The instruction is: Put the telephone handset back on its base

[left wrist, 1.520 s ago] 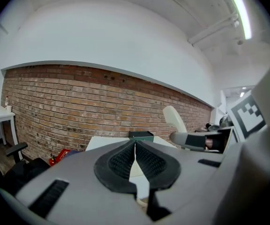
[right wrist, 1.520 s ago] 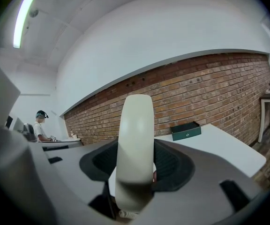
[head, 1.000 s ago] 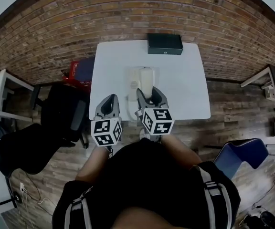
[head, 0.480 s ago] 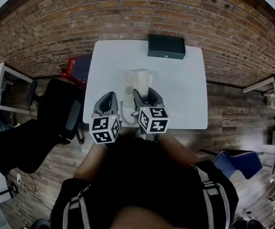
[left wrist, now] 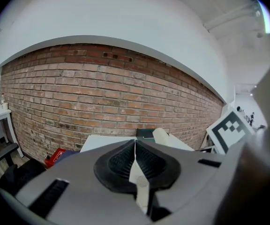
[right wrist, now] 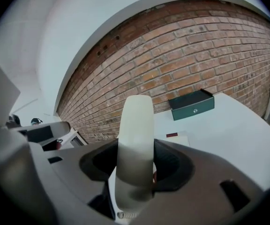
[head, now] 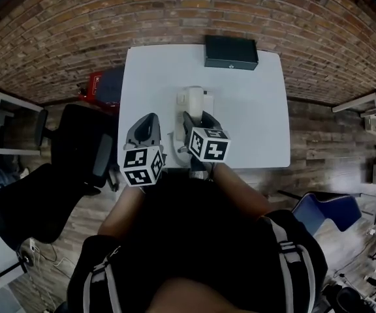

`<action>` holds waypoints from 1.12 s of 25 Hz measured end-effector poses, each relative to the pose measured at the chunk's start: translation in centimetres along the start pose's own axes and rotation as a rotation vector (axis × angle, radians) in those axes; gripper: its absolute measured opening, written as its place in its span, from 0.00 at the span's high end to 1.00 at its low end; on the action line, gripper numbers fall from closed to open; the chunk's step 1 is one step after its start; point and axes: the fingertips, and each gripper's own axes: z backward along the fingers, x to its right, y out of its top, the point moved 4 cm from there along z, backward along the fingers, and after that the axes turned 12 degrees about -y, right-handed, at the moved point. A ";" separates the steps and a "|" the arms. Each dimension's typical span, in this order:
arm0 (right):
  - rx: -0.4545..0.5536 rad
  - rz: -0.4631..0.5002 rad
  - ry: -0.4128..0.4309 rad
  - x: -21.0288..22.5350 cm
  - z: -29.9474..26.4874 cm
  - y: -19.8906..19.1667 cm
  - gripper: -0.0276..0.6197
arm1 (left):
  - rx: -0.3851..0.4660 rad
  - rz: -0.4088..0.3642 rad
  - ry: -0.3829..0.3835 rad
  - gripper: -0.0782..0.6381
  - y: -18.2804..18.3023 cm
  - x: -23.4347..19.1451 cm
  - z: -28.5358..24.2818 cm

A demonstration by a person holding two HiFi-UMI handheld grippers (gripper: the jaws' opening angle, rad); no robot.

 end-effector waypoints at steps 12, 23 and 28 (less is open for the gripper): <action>-0.177 0.035 -0.225 -0.8 -6.8 -4.3 0.65 | -0.060 0.064 -0.005 0.88 -2.3 -5.6 1.0; -0.268 0.074 -0.326 -0.4 -10.9 -7.2 0.64 | -0.061 0.073 -0.015 0.88 -2.4 -7.1 1.8; -0.302 0.098 -0.344 -0.7 -11.0 -7.3 0.64 | -0.059 0.078 -0.020 0.88 -2.4 -7.3 1.8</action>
